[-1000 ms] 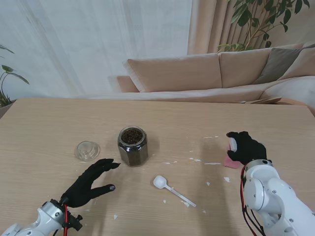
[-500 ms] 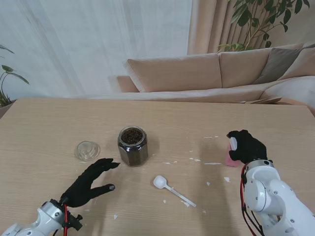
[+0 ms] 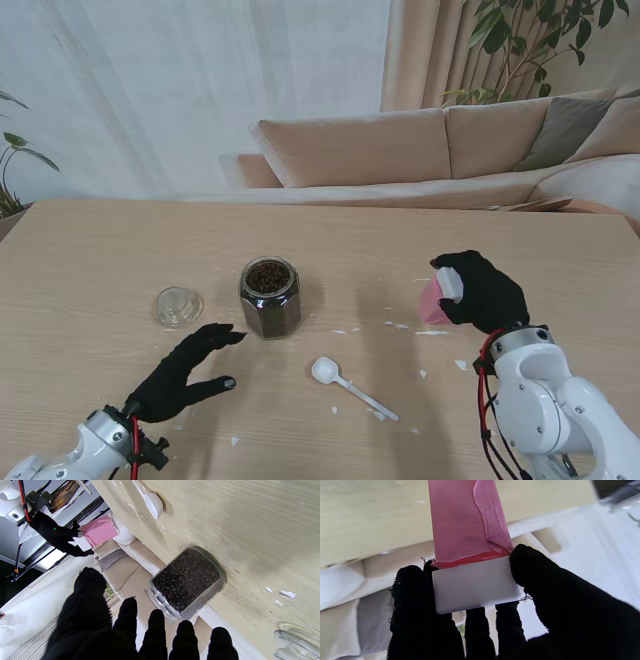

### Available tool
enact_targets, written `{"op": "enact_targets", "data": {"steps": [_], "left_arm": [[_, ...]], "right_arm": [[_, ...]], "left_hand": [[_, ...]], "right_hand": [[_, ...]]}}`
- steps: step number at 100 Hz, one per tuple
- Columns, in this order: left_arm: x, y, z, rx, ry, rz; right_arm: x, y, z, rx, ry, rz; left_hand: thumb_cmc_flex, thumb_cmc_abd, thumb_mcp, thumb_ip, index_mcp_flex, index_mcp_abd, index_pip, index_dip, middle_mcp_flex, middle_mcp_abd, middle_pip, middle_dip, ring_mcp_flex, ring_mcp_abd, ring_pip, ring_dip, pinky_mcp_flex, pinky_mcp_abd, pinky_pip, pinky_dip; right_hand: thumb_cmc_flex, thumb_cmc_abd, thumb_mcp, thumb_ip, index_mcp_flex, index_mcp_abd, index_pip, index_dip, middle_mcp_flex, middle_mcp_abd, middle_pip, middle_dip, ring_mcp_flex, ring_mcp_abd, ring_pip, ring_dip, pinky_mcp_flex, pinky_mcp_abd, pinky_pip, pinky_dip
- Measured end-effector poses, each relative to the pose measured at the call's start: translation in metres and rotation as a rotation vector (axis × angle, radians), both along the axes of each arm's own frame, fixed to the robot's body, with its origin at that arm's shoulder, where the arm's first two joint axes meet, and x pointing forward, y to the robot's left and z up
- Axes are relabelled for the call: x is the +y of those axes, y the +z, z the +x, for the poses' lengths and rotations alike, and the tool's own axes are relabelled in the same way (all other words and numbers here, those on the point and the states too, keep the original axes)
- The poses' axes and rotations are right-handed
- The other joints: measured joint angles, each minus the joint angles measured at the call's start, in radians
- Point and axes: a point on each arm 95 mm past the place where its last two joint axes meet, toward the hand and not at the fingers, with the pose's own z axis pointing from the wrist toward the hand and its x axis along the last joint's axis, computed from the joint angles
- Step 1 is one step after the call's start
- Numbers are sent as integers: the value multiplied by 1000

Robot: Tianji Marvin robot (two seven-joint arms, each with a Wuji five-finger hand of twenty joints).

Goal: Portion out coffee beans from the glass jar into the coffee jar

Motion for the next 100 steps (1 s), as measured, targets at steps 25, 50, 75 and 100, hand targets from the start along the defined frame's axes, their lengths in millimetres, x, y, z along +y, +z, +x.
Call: {"op": "enact_targets", "data": {"steps": [25, 50, 75, 100], "left_arm": [[-7, 11, 0, -43, -32, 15], [-27, 33, 9, -135, -34, 23], [-58, 54, 26, -191, 15, 29], [-75, 65, 37, -288, 25, 40]], "right_arm": [[46, 22, -15, -60, 171, 125], [87, 32, -24, -77, 313, 212], [119, 46, -20, -103, 406, 282], [140, 49, -14, -119, 453, 319]], "left_hand": [[0, -9, 27, 0, 0, 0, 0, 0, 0, 0, 16, 0, 0, 0, 5, 49, -6, 0, 52, 73], [-38, -78, 219, 0, -2, 26, 18, 2, 28, 0, 43, 12, 4, 8, 24, 132, -1, 0, 114, 273], [-112, -164, 331, 0, -60, 63, 39, 14, 24, 0, 44, 12, 4, 16, 30, 161, 21, 0, 123, 321], [-289, -316, 563, -39, -112, 122, -233, -50, -17, -1, -114, 0, 3, 5, 30, 156, 11, -16, 112, 306]], "right_hand": [[0, 0, 0, 0, 1, 1, 0, -3, 1, 0, 0, 0, 0, 0, 0, 0, 0, 0, 0, -8], [0, 0, 0, 0, 3, 2, 0, -12, 2, 0, 0, 1, 0, 1, 0, 0, 0, 1, 0, -8], [0, 0, 0, 0, 3, 11, -3, -12, 2, 0, 0, 6, 0, 1, 0, 0, 0, 1, 0, -8], [0, 0, 0, 0, 3, 12, -5, -12, 2, 0, -1, 9, 0, 1, 0, 0, 0, 1, 0, -8]]}}
